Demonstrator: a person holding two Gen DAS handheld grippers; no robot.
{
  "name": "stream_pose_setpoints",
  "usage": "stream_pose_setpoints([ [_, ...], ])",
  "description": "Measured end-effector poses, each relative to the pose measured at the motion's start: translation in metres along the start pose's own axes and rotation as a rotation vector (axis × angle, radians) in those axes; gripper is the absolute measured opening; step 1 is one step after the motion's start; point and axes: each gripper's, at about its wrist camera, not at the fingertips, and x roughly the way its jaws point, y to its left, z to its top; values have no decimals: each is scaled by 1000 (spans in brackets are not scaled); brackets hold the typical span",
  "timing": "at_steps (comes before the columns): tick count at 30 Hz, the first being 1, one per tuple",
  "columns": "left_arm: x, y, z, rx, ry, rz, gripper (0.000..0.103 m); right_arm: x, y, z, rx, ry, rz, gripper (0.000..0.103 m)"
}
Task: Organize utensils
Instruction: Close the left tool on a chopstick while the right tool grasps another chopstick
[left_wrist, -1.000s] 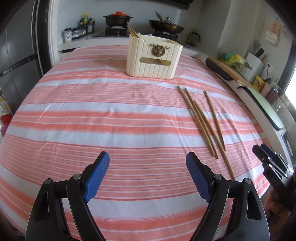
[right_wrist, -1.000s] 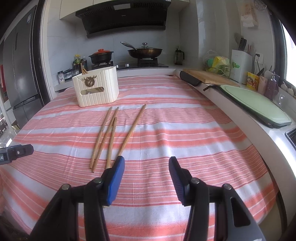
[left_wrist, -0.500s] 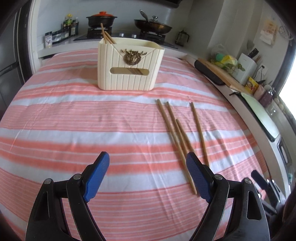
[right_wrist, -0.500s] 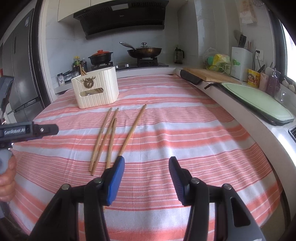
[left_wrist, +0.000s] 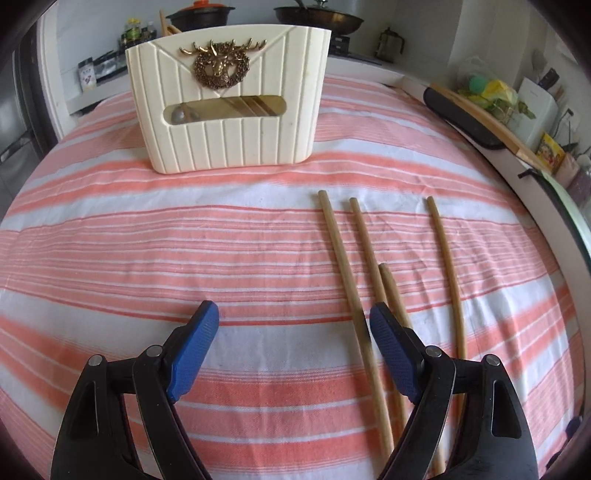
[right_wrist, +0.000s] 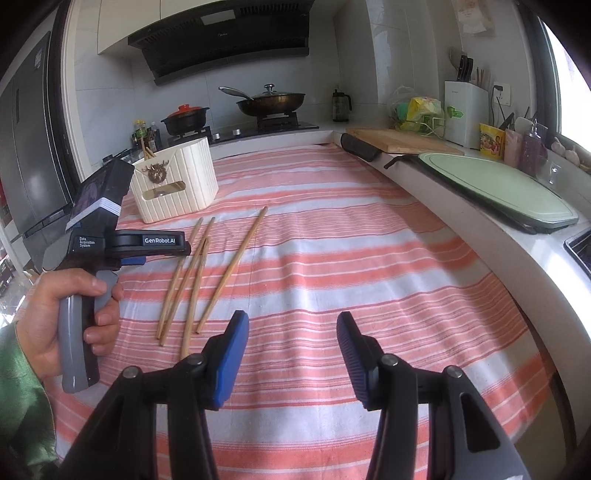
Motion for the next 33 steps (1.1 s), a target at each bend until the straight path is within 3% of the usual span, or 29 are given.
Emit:
stream_pose_setpoints([
  [3, 0, -6, -3, 54, -4, 27, 75, 1, -4, 0, 11, 5, -1, 51],
  [6, -4, -8, -4, 89, -19, 23, 42, 6, -2, 5, 2, 17, 15, 51],
  [8, -8, -8, -7, 105, -24, 26, 8, 15, 3, 13, -13, 43, 31, 51],
  [15, -17, 12, -12, 57, -5, 37, 4, 78, 37, 55, -80, 182, 115, 50],
  [17, -24, 27, -17, 32, 6, 49, 4, 100, 45, 66, -82, 209, 118, 41],
  [22, -44, 71, -33, -14, 26, 73, 4, 152, 59, 71, -92, 319, 104, 33],
  [24, -51, 91, -41, -28, 36, 85, 4, 152, 67, 71, -161, 300, 71, 27],
  [26, -56, 110, -49, -44, 45, 92, 4, 150, 70, 70, -210, 315, 69, 10],
  [29, -67, 134, -59, -59, 40, 102, 4, 144, 64, 70, -281, 332, 20, 7],
  [33, -79, 159, -72, -75, 38, 113, 4, 123, 27, 74, -263, 327, -50, 7],
])
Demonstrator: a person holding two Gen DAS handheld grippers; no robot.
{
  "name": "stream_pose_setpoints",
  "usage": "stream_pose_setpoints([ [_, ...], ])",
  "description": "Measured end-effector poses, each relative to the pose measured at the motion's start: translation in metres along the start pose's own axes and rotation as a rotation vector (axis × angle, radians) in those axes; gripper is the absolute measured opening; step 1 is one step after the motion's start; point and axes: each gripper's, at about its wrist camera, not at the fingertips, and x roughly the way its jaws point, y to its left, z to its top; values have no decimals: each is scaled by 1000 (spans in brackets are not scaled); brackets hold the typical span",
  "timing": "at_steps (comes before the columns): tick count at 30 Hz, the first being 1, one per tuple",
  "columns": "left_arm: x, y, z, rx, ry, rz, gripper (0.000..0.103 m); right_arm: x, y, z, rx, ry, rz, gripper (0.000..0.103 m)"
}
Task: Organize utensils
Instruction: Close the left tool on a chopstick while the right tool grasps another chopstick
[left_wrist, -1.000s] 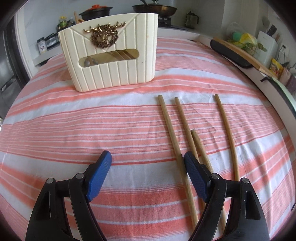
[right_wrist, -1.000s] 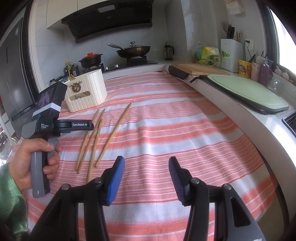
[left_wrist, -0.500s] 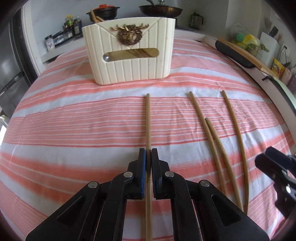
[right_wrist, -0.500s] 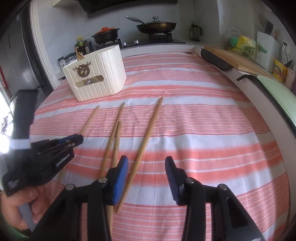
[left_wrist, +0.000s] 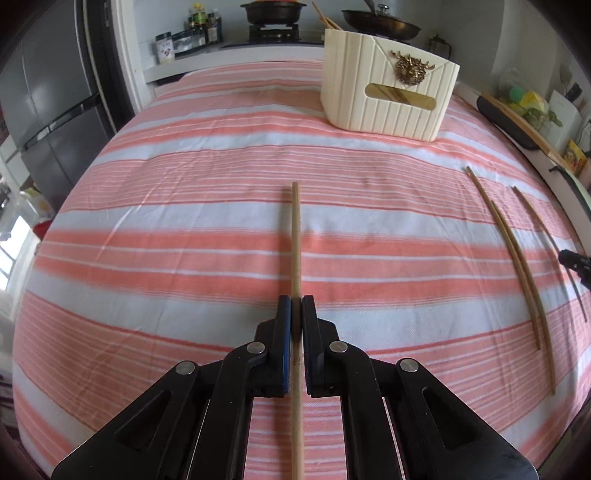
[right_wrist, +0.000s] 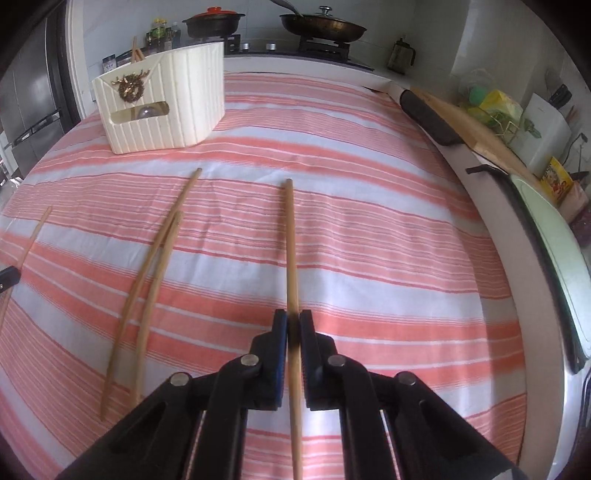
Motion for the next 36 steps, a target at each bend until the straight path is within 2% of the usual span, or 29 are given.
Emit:
stream_pose_setpoints([
  [5, -12, 21, -17, -12, -9, -3, 4, -13, -46, -43, 64, 72, -55, 7],
  [7, -16, 24, -23, -9, -10, -10, 5, -23, -52, -59, 74, 68, -48, 7],
  [9, -19, 23, -27, 9, -9, -29, 10, -32, -57, -71, 106, 62, -23, 9],
  [10, -21, 22, -28, 19, -3, -45, 26, -35, -60, -73, 127, 60, -7, 13],
  [11, -24, 22, -29, 26, 3, -63, 49, -39, -63, -76, 143, 59, 10, 30],
  [12, -27, 23, -29, 26, 5, -80, 58, -44, -65, -77, 153, 55, 28, 45],
  [13, -31, 26, -29, 22, -2, -99, 66, -49, -66, -78, 156, 46, 40, 46],
  [16, -43, 39, -27, 16, -6, -163, 66, -59, -65, -74, 132, 39, 44, 46],
  [19, -50, 54, -23, -10, -5, -215, 71, -65, -65, -71, 131, 38, 68, 46],
  [21, -50, 59, -20, -14, 5, -231, 71, -63, -67, -69, 143, 47, 89, 46],
  [26, -50, 51, -15, 37, 13, -208, 71, -56, -68, -62, 138, 67, 90, 47],
  [30, -51, 46, -10, 60, 4, -202, 71, -55, -77, -53, 177, 74, 135, 47],
  [36, -44, 45, 2, 95, 22, -189, 72, -48, -79, -45, 162, 128, 139, 48],
])
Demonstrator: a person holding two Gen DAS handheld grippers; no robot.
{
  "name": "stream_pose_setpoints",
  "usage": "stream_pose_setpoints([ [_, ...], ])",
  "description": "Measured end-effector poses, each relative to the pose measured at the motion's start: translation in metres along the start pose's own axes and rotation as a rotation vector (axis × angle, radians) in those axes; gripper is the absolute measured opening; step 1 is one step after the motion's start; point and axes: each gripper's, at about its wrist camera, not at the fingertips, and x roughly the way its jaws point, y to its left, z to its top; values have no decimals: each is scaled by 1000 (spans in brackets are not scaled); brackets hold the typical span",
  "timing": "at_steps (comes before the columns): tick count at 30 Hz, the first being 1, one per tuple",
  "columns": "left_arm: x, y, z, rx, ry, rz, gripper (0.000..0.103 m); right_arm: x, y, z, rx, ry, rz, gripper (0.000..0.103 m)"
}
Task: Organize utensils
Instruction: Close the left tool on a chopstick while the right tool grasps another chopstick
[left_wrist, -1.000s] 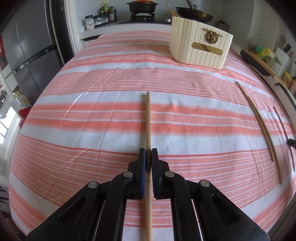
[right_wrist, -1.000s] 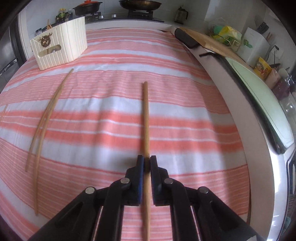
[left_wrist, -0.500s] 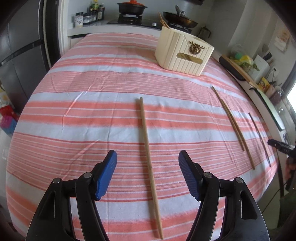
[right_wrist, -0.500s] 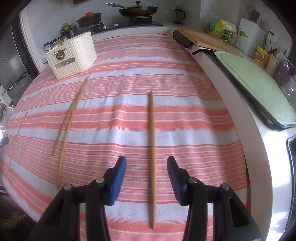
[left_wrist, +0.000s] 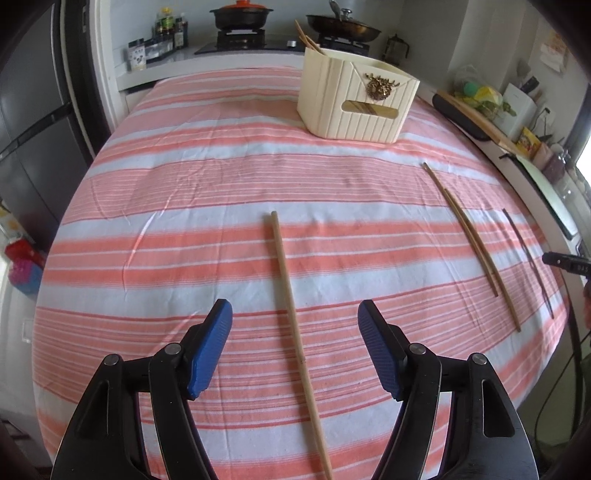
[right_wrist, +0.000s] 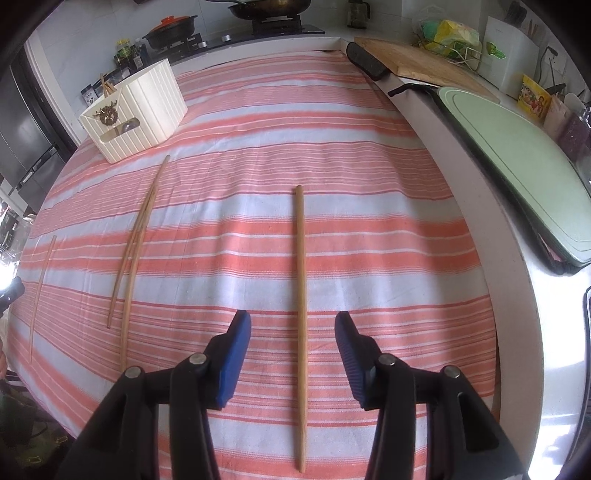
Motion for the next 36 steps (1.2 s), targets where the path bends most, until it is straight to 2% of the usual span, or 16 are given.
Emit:
stream_pose_setpoints([
  [4, 5, 16, 16, -31, 31, -40, 72, -3, 2, 5, -5, 18, 39, 48],
  [7, 10, 18, 26, -37, 54, -62, 72, -1, 1, 11, -11, 36, 29, 48],
  [13, 36, -1, 33, 58, 94, 39, 72, 17, -6, 22, 3, 103, 41, 48],
  [17, 53, -4, 33, 88, 128, 78, 72, 26, -8, 30, -11, 133, 28, 48],
  [25, 77, -1, 41, 95, 186, 94, 67, 63, 4, 61, -78, 164, -11, 48],
  [27, 79, -1, 46, 92, 194, 91, 60, 76, 4, 72, -76, 168, -28, 48],
  [29, 81, -2, 52, 90, 201, 92, 40, 81, 5, 85, -66, 145, -38, 48],
  [30, 82, -4, 54, 91, 204, 86, 36, 84, 6, 90, -68, 142, -44, 46],
  [32, 84, -7, 58, 96, 202, 81, 7, 88, 11, 98, -93, 137, -65, 37],
  [34, 86, -10, 60, 108, 189, 98, 5, 90, 13, 105, -86, 137, -60, 20],
  [35, 87, -10, 61, 110, 179, 99, 4, 90, 13, 108, -84, 134, -58, 7],
  [36, 88, -9, 63, 105, 171, 98, 4, 93, 16, 111, -92, 130, -65, 7],
])
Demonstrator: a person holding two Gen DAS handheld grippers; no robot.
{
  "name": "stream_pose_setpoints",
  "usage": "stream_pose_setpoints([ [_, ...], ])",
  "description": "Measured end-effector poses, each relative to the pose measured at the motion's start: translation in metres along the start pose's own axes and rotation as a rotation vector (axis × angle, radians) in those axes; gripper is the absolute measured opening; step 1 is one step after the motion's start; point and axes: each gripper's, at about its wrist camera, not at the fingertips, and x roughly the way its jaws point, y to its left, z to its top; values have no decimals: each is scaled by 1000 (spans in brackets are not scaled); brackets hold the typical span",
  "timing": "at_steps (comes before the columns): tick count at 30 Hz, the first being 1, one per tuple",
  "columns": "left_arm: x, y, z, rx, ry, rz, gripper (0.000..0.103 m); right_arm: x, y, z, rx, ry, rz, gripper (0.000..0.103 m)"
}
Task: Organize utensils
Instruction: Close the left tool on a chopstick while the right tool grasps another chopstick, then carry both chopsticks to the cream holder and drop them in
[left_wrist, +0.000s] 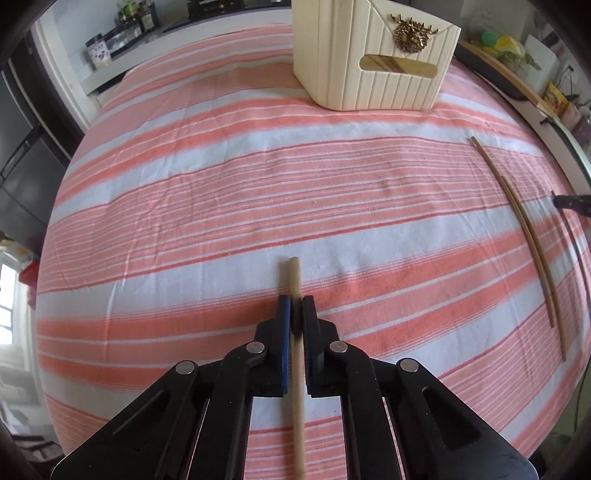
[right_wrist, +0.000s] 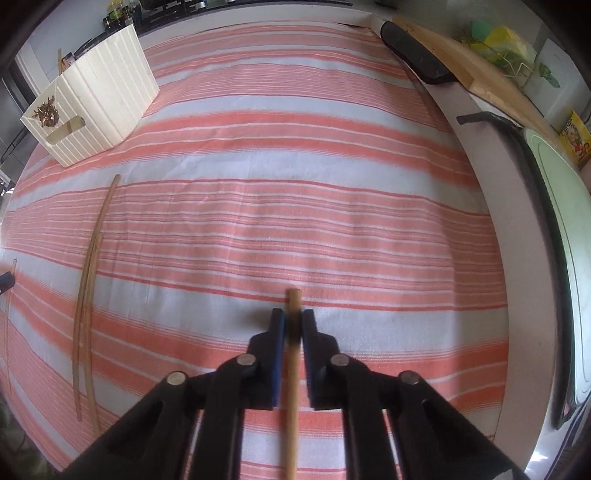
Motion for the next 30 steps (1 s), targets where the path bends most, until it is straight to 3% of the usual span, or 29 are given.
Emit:
stream_pose_setpoints([
  [5, -32, 16, 2, -85, -114, -55, 4, -25, 5, -4, 9, -139, 15, 7],
  [10, -93, 19, 2, -87, -277, -65, 4, -101, 7, -19, 42, -349, 99, 7],
  [18, -176, 19, -7, -118, -501, -134, 4, -197, 38, -48, -19, -639, 125, 7],
  [27, -213, 12, -8, -144, -632, -172, 4, -250, 61, -72, -61, -852, 145, 7],
  [30, -217, 12, -6, -150, -645, -189, 4, -260, 70, -71, -74, -888, 162, 7],
])
